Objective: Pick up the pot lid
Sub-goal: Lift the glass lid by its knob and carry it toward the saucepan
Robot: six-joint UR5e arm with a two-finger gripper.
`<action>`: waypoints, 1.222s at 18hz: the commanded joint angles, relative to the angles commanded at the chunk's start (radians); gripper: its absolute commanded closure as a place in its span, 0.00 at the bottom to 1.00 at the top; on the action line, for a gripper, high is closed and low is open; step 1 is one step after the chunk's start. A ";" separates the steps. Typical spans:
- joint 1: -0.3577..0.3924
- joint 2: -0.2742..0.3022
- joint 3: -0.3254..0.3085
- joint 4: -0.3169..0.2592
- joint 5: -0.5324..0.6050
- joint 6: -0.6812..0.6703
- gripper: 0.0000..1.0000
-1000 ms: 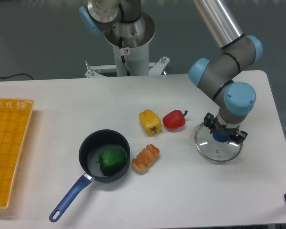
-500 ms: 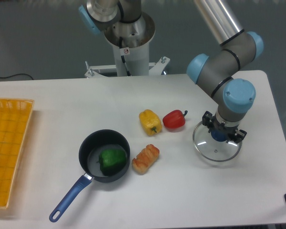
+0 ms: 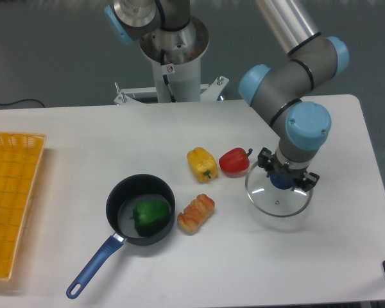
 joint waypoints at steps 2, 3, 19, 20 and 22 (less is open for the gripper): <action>-0.012 0.009 0.003 -0.014 0.000 -0.021 0.48; -0.024 0.012 0.005 -0.022 -0.003 -0.041 0.48; -0.144 0.049 0.008 -0.051 -0.045 -0.210 0.48; -0.153 0.055 0.008 -0.052 -0.045 -0.221 0.48; -0.173 0.058 0.006 -0.060 -0.045 -0.248 0.48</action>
